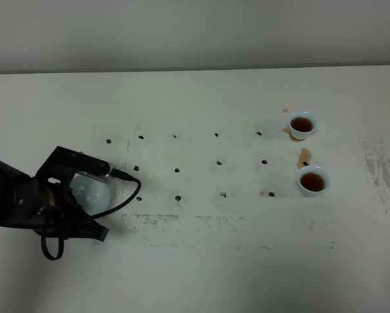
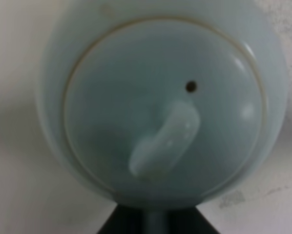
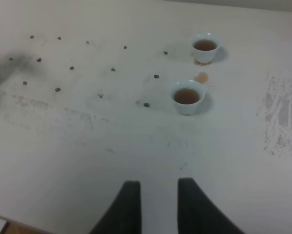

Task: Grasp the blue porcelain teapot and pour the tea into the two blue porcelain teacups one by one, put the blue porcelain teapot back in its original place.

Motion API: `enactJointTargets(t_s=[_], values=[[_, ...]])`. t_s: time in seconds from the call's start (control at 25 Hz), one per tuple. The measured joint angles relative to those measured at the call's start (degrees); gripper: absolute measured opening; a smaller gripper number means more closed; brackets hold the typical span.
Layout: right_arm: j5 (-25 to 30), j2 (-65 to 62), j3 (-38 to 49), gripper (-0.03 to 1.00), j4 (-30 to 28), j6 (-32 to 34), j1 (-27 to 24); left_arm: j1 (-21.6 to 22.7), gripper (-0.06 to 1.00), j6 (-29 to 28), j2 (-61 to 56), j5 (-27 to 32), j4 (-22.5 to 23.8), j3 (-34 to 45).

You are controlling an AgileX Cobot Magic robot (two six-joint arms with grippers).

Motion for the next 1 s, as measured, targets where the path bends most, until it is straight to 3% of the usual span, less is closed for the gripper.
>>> enactJointTargets(t_s=[1.0], values=[[0.0,0.0,0.0,0.22,0.0,0.0,0.0,0.0,0.09,0.0,1.4,-2.7,1.5,-0.1]])
